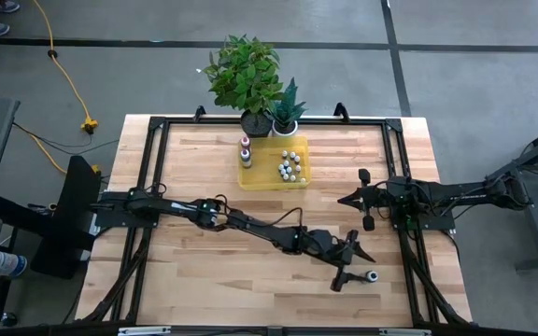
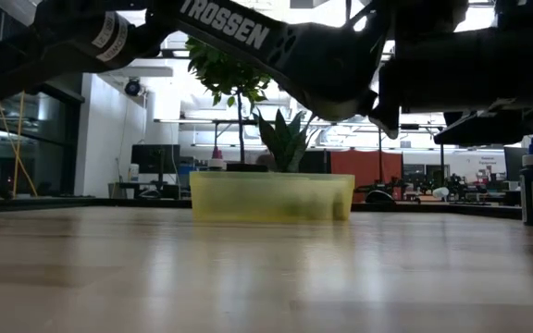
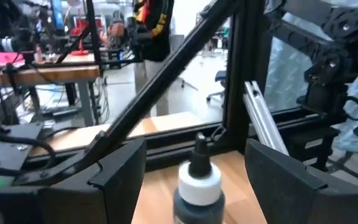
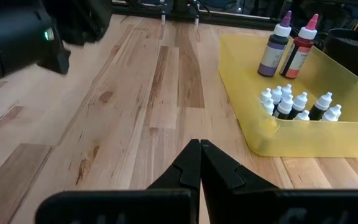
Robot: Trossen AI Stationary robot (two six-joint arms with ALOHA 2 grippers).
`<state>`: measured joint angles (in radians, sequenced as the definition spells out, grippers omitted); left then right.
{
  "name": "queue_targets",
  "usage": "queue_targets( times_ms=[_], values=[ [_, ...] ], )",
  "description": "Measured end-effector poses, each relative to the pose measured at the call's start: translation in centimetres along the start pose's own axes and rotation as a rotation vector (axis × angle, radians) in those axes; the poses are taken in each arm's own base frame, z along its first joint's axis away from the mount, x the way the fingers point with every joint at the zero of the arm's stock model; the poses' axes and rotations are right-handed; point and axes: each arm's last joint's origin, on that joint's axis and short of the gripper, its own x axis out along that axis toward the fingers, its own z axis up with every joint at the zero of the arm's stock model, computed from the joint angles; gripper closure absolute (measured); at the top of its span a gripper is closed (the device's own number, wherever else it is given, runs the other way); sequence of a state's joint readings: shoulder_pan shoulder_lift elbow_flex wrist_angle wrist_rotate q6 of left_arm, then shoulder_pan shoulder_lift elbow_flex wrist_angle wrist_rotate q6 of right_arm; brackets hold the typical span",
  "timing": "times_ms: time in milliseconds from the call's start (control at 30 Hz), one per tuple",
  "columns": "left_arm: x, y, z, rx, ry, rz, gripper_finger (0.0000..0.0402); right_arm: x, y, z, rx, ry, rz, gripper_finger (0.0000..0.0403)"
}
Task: Pick & Place food coloring
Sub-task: Put the large blue food coloring bottle into the yellow bin
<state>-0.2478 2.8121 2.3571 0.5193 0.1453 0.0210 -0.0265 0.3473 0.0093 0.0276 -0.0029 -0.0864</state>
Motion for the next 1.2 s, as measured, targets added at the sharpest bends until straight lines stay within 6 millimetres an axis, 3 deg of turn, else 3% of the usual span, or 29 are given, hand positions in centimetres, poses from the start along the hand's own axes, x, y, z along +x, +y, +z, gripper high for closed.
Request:
queue_targets(
  times_ms=[133,267,400,700,1200],
  values=[
    [0.0,-0.2,-1.4,-0.035,0.038,-0.031,0.0140,0.0,0.0,0.0,0.000,0.000,0.000,0.0402],
    [0.0,-0.2,-1.1,-0.035,0.024,-0.032,0.0140,0.0,0.0,0.0,0.000,0.001,0.000,0.0402],
    [-0.1,-0.2,-2.9,-0.068,0.079,-0.031,0.0140,0.0,0.0,0.0,0.000,0.001,0.000,0.0402],
    [-0.2,0.2,-4.0,-0.085,0.146,-0.012,0.0140,0.0,0.0,0.0,0.000,0.001,0.000,0.0402],
    [-0.3,0.2,-4.3,-0.078,0.179,0.010,0.0148,0.0,0.0,0.0,0.000,0.001,0.000,0.0402]
  ],
)
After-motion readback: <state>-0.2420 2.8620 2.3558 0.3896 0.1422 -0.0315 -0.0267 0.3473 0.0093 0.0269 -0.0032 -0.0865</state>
